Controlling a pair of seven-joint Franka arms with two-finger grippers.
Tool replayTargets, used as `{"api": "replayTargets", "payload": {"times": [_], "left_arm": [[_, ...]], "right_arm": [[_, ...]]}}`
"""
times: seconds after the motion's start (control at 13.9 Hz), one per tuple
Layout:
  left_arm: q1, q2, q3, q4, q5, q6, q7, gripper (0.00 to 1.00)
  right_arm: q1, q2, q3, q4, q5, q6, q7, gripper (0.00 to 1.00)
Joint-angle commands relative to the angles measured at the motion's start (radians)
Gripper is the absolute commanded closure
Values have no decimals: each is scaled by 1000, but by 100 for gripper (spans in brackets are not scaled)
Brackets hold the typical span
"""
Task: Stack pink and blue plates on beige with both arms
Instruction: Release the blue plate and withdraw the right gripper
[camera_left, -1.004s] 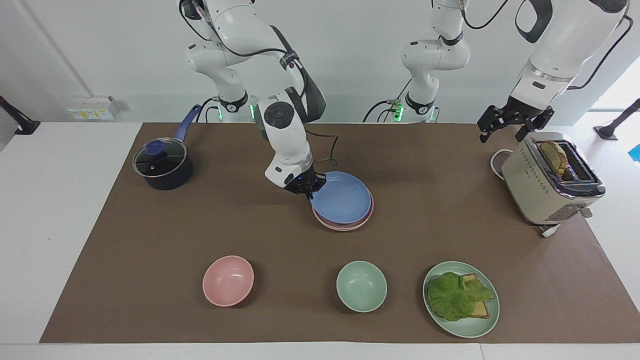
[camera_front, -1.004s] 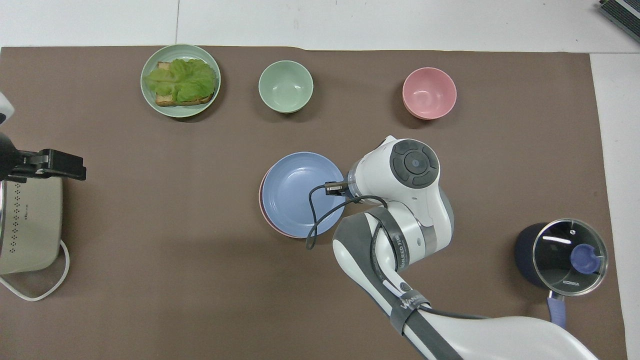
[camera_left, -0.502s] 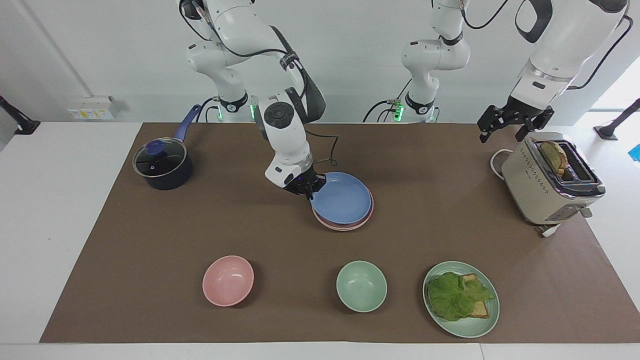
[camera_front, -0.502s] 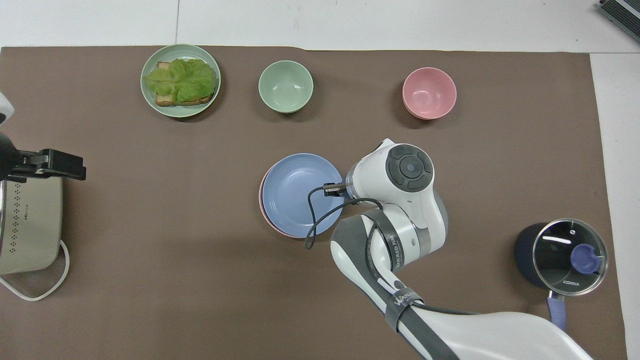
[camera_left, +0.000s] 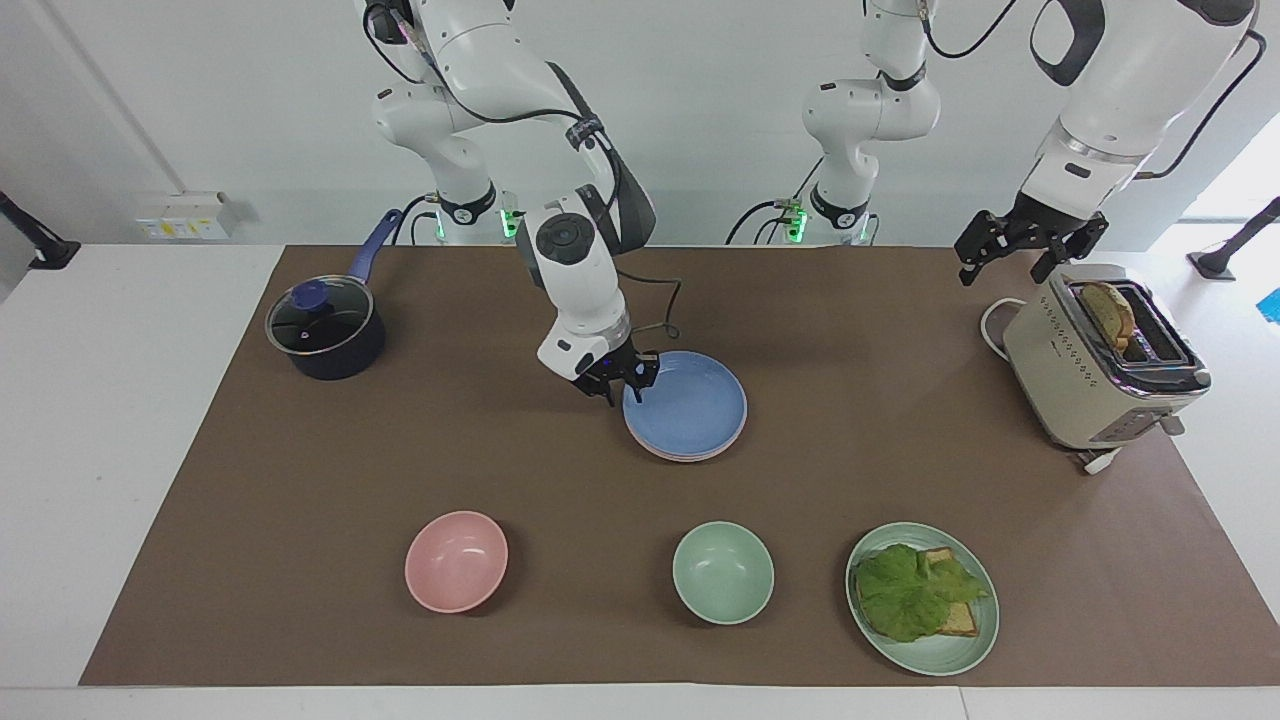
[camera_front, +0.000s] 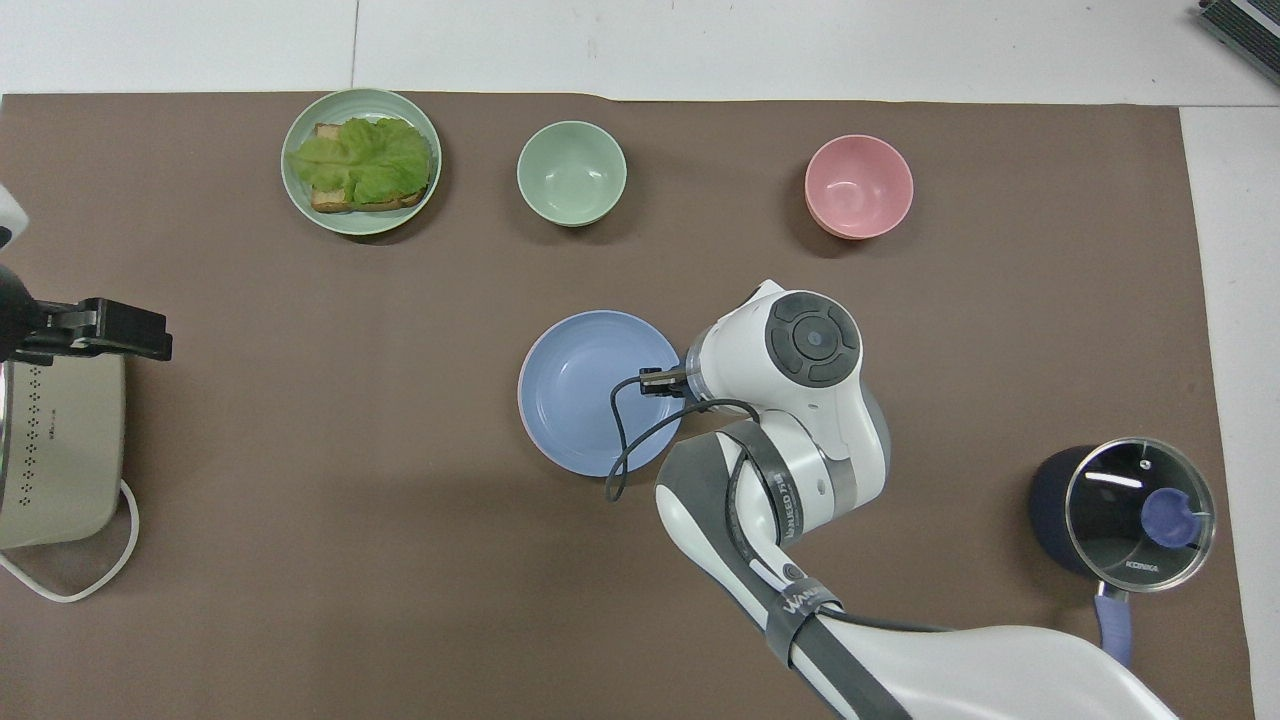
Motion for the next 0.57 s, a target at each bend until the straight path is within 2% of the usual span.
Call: {"api": "replayTargets", "payload": {"times": [0.0, 0.36, 0.5], "left_arm": [[10, 0, -5, 9, 18, -14, 4, 0], [10, 0, -5, 9, 18, -14, 4, 0], [10, 0, -5, 9, 18, -14, 4, 0]], "right_arm": [[-14, -16, 0, 17, 25, -1, -4, 0], [-136, -129, -9, 35, -6, -99, -12, 0], [-173, -163, -11, 46, -57, -155, -6, 0]]}}
